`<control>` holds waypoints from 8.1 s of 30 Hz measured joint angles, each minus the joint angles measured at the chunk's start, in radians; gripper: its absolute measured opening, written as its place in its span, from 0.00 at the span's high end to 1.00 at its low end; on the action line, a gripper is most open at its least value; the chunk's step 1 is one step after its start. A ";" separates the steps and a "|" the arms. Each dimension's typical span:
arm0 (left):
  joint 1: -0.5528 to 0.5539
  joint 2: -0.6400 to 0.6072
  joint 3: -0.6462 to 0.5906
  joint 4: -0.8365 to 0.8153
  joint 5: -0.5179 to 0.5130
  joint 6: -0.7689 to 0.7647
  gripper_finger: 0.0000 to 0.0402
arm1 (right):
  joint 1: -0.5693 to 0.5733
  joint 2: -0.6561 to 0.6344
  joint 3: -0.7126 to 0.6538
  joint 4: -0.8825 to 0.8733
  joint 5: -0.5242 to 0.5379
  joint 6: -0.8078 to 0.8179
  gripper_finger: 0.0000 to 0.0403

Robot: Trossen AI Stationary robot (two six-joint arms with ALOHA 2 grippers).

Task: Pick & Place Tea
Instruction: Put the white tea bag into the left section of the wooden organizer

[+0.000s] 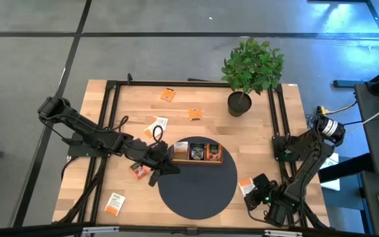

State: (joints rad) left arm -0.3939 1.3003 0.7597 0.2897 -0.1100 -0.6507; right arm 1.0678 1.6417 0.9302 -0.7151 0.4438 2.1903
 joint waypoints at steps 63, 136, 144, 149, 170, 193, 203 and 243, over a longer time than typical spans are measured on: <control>0.062 0.000 0.000 0.051 -0.027 0.059 0.93 | 0.097 -0.175 -0.222 0.246 -0.045 0.112 0.58; 0.062 0.000 0.000 0.050 -0.028 0.062 0.93 | 0.079 -0.150 -0.399 0.465 0.075 0.182 0.82; 0.062 0.000 0.000 0.050 -0.028 0.062 0.93 | 0.080 -0.150 -0.367 0.482 0.077 0.096 0.98; 0.062 0.000 0.000 0.052 -0.027 0.060 0.93 | 0.074 -0.174 -0.274 0.464 0.089 -0.057 0.99; 0.036 0.000 0.000 0.157 0.014 0.048 0.74 | -0.573 -0.204 0.374 0.135 -0.167 -1.439 1.00; 0.030 0.000 0.000 0.156 -0.100 0.036 0.51 | -0.736 -0.190 0.384 0.349 -0.293 -1.622 0.99; 0.030 0.000 0.000 0.155 -0.114 0.009 0.61 | -0.761 -0.132 0.384 0.425 -0.348 -1.650 0.98; -0.088 -0.181 0.000 0.125 -0.500 0.299 0.97 | -0.758 -0.250 0.384 0.602 -0.178 -1.956 0.68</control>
State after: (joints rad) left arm -0.4822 1.1189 0.7601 0.4150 -0.6097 -0.3517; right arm 0.3099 1.3915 1.3140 -0.1128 0.2662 0.2346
